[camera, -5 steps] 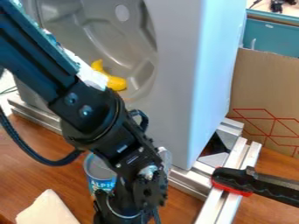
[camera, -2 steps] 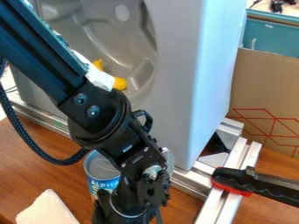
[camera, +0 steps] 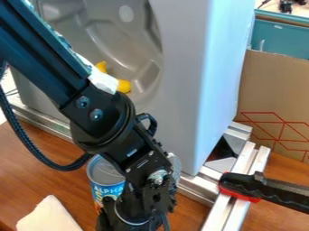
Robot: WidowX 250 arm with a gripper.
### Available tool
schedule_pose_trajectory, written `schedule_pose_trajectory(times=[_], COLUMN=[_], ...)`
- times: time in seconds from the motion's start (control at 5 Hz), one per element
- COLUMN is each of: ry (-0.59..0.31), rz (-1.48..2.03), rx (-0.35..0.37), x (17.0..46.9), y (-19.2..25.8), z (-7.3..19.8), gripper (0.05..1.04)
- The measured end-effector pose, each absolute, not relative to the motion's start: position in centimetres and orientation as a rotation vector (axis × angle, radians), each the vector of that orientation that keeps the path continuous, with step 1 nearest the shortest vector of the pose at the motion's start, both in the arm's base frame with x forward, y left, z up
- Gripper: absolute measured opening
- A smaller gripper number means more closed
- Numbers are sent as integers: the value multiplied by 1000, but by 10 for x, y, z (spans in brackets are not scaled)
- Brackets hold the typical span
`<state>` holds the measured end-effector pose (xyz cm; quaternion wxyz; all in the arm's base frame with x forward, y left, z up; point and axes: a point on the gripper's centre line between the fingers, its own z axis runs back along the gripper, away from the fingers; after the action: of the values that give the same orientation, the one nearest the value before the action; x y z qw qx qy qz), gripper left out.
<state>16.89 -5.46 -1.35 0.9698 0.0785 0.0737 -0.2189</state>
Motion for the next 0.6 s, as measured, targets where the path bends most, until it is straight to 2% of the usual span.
schedule_pose_trajectory(times=[0.2, 0.4, 0.6], ry=[67, -112, -133], rz=[-415, -380, -310], rx=[134, 52, 84], x=[175, 180, 173], y=[-50, -43, -25], z=[11, 59, 83], gripper=[1001, 1001, 1001])
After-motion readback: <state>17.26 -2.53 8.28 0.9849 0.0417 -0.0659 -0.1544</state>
